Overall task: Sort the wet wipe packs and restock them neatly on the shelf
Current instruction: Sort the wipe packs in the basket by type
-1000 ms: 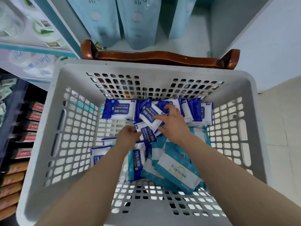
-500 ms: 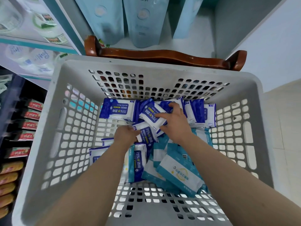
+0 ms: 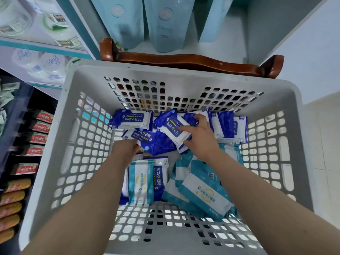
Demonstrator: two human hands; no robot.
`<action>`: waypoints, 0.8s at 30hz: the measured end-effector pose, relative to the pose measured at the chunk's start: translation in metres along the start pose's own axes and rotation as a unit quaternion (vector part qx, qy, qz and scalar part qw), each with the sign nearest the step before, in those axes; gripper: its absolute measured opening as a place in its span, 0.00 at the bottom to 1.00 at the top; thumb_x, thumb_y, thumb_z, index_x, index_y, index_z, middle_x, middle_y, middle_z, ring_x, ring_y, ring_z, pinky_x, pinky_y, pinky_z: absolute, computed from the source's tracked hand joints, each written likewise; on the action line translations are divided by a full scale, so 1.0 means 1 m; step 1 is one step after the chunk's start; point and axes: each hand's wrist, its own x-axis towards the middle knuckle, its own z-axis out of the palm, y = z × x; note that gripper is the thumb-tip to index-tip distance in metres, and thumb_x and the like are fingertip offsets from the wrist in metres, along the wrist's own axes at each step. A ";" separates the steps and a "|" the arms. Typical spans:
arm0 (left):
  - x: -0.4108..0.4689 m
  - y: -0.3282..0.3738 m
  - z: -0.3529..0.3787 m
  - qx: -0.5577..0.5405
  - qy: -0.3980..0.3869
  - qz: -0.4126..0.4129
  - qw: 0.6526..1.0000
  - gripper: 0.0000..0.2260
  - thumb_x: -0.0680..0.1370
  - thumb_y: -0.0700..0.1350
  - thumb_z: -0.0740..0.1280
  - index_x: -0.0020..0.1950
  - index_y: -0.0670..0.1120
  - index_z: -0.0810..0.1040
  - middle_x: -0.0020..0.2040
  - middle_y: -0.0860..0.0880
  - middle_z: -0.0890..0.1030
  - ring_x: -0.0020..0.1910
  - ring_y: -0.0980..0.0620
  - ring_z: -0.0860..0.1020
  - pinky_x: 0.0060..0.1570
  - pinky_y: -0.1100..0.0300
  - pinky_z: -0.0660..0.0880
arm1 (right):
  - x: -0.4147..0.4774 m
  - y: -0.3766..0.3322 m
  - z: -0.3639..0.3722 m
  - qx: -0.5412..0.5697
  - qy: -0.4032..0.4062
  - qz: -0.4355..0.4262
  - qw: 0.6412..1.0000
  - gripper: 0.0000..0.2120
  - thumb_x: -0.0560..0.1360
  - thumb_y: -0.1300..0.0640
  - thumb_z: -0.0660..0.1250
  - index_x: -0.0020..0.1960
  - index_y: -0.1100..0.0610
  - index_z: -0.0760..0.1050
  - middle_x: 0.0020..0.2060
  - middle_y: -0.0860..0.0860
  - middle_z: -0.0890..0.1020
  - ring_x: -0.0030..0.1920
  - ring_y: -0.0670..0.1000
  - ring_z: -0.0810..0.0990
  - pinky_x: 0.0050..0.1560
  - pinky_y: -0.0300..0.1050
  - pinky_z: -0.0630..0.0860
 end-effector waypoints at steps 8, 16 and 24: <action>-0.034 0.006 -0.036 0.447 0.015 0.172 0.878 0.08 0.75 0.42 0.70 0.51 0.40 0.80 0.53 0.43 0.82 0.51 0.46 0.79 0.49 0.61 0.72 | -0.014 -0.023 -0.008 0.029 0.018 -0.028 0.999 0.12 0.75 0.58 0.68 0.58 0.54 0.79 0.55 0.52 0.74 0.51 0.51 0.76 0.52 0.45 0.75; -0.037 -0.012 -0.039 0.623 -0.156 0.202 0.740 0.20 0.74 0.48 0.72 0.65 0.49 0.76 0.65 0.49 0.74 0.62 0.49 0.74 0.61 0.56 0.71 | -0.027 -0.043 0.049 0.004 -0.215 -0.053 0.975 0.12 0.74 0.60 0.67 0.57 0.61 0.78 0.52 0.55 0.80 0.52 0.54 0.77 0.50 0.44 0.72; -0.029 -0.014 -0.042 0.587 -0.123 0.187 0.778 0.12 0.78 0.49 0.66 0.51 0.41 0.82 0.51 0.45 0.81 0.49 0.48 0.78 0.50 0.56 0.74 | -0.025 -0.045 0.068 -0.038 -0.279 -0.041 0.959 0.13 0.73 0.57 0.68 0.57 0.57 0.75 0.53 0.54 0.80 0.52 0.55 0.78 0.49 0.46 0.75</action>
